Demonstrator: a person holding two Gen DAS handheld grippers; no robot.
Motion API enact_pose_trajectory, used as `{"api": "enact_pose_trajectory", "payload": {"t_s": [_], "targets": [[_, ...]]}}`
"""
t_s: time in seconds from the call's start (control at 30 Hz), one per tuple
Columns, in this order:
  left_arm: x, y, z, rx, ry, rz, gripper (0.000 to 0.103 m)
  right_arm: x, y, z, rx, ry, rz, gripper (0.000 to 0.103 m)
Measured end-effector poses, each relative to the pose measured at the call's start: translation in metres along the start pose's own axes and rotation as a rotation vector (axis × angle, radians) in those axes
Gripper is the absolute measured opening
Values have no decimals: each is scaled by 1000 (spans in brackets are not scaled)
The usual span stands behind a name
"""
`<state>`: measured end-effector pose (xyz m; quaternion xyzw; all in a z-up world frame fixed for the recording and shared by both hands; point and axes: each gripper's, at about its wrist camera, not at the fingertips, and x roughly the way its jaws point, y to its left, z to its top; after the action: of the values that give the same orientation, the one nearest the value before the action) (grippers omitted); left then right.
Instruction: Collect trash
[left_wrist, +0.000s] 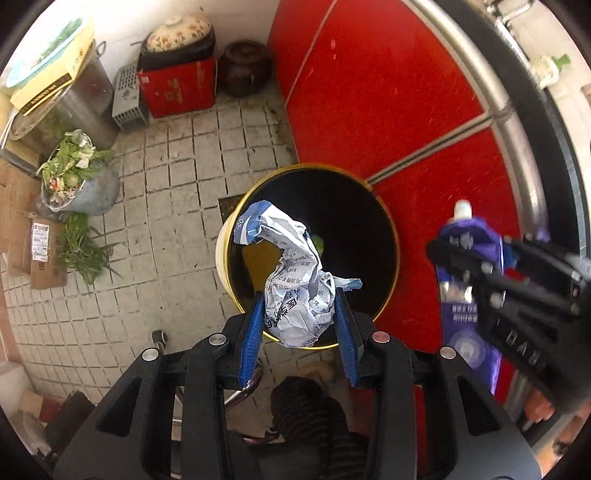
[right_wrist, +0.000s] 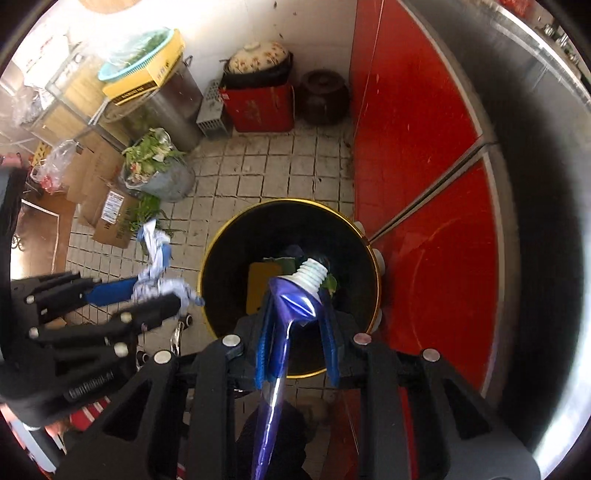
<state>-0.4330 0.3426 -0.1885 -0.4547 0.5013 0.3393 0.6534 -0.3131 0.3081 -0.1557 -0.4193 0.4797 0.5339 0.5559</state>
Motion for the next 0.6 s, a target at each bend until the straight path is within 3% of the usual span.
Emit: {"api": "enact_pose_trajectory", "payload": {"t_s": [0.17,0.2,0.23,0.27,0.3,0.33,0.47,0.6], "targets": [[16,3,-5,-12,57,-22,38,1,2,6,-21,-11,8,24],[15,4,-5,-20,59,-27,51,-2,4,8,-21,-19,16,25],[13,4,-5,-37,65,-21,74,-6,7,12,-23,-30,17,32],[9,4,-5,-49,59,-6,82,-15,11,15,-37,-54,8,38],[2,4,-6,-54,38,8,86,-22,14,19,-47,-75,4,52],[-8,4,-7,-53,17,14,86,-34,17,23,-53,-114,11,59],[-55,9,-16,-79,-37,44,91,-84,23,31,-75,-193,27,62],[-108,3,-24,-82,-108,68,96,-150,11,28,-67,-299,39,77]]}}
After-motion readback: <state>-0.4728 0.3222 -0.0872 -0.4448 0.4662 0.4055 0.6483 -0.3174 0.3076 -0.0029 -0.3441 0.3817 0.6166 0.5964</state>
